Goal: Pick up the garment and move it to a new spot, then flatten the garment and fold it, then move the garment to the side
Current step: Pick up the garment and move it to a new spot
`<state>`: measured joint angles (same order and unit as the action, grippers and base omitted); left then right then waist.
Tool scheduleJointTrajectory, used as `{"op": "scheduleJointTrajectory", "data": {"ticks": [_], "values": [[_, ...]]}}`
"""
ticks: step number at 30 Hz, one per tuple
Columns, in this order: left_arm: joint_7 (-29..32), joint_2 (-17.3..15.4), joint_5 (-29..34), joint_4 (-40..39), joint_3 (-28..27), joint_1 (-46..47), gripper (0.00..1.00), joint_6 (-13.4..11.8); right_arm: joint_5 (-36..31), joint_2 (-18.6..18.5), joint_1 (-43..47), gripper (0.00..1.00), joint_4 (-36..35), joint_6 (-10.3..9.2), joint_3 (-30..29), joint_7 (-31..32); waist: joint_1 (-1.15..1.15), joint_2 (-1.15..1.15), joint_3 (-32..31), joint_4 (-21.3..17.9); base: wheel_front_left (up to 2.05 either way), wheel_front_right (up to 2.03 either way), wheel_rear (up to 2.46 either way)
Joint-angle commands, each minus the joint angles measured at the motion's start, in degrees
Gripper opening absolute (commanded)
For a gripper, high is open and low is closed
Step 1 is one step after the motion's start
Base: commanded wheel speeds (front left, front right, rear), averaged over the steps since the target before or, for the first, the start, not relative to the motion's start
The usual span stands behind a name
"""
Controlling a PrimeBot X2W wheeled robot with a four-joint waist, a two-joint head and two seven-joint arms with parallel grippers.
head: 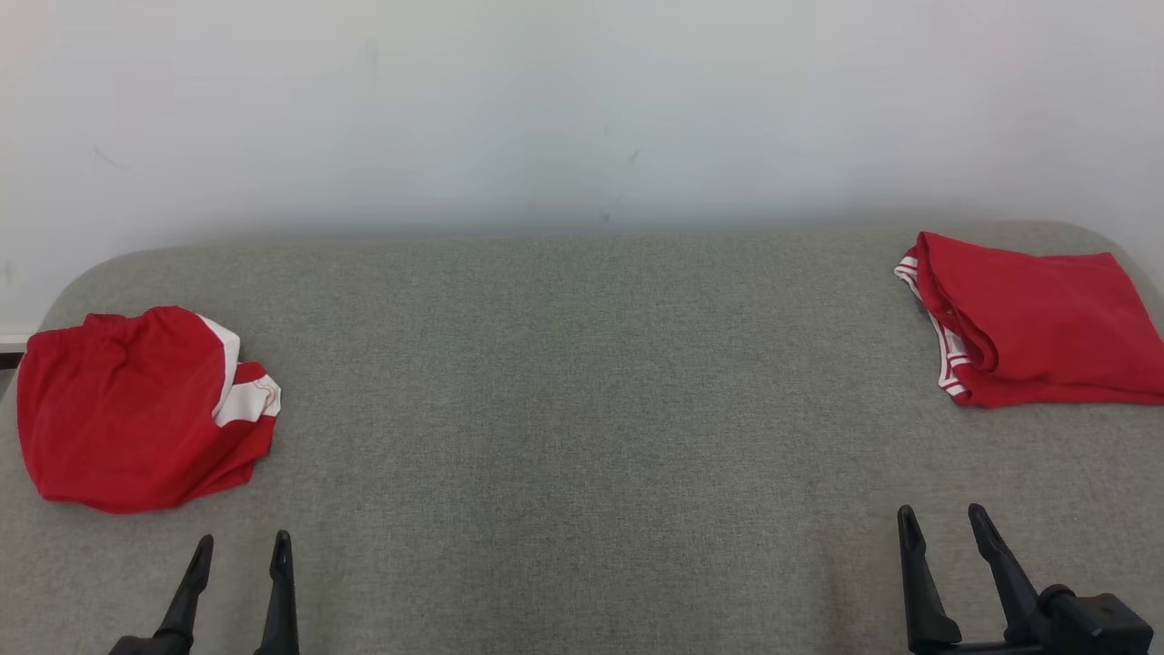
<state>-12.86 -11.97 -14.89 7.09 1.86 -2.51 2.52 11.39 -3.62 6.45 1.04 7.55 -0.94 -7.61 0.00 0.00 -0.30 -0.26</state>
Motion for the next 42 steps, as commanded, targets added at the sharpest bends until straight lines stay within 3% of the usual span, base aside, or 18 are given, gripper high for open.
{"op": "scheduleJointTrajectory", "data": {"ticks": [1,11,28,42], "values": [[-0.1,-0.3,-0.7,0.3,0.0,-0.4,1.0,-0.2,-0.2,0.1,0.8,1.0,0.2,-0.15,0.0,-0.2,0.0,0.0,-0.1,0.4,0.0,0.0,0.0],[0.3,-0.8,-1.0,0.6,-0.3,-0.1,1.0,-1.0,0.7,0.4,1.1,1.0,1.0,-0.15,0.6,-0.5,0.0,0.0,-0.6,6.0,0.0,0.0,0.0],[1.6,-2.6,-1.9,-0.1,-1.3,-1.5,1.0,-2.2,1.2,0.7,0.9,1.0,3.2,-0.15,1.4,-1.5,0.0,0.0,-0.8,20.6,0.0,0.0,0.0],[0.7,-2.8,-3.1,0.8,-2.1,-1.8,1.0,-3.0,0.6,0.7,-0.2,1.0,3.9,-0.15,2.1,-1.3,0.0,0.0,-0.1,26.9,0.0,0.0,0.0]]}}
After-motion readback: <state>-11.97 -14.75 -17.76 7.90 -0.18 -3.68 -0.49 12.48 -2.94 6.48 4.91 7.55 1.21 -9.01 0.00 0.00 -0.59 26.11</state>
